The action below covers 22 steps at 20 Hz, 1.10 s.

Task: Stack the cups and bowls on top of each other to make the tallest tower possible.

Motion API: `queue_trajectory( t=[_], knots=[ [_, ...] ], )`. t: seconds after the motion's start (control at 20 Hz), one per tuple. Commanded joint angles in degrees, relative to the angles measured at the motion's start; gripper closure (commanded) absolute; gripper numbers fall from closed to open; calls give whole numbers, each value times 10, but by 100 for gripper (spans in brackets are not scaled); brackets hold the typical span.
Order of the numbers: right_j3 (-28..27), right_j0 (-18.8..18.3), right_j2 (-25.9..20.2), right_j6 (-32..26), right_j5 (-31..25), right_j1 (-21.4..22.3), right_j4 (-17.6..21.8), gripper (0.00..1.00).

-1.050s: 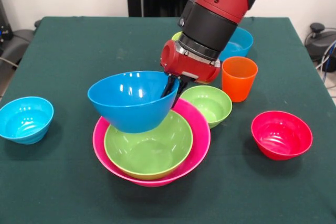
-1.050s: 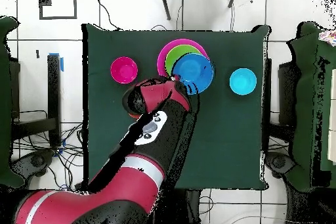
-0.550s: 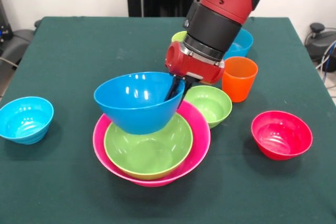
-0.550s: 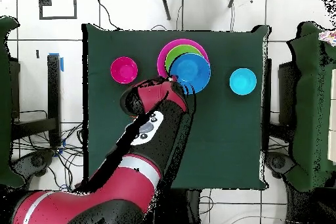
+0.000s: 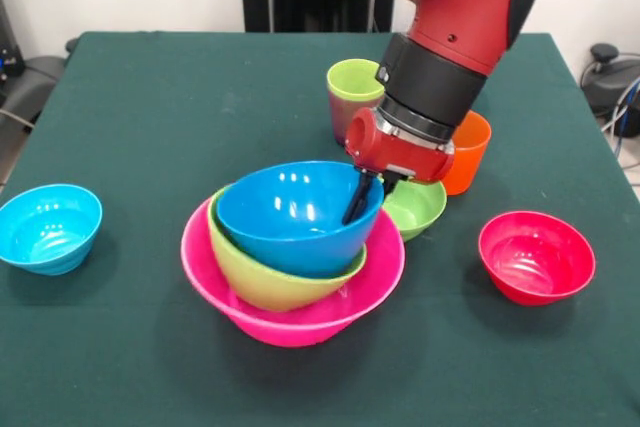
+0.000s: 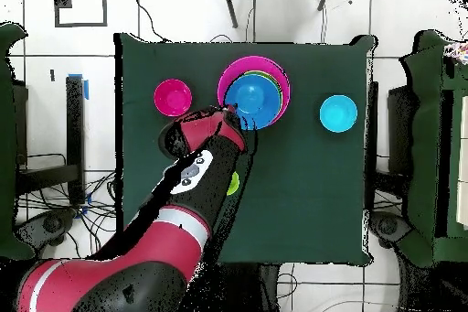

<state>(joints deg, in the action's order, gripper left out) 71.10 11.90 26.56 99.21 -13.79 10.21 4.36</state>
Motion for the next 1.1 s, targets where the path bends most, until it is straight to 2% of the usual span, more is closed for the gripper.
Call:
queue_trajectory(
  t=[0.05, 0.3, 1.1],
  knots=[
    [-16, 2, -58, 86, -24, -29, -18, 100],
    [3, -6, -65, 87, 14, -29, -12, 100],
    [-3, -48, -108, 29, 13, -17, 16, 100]
  ],
)
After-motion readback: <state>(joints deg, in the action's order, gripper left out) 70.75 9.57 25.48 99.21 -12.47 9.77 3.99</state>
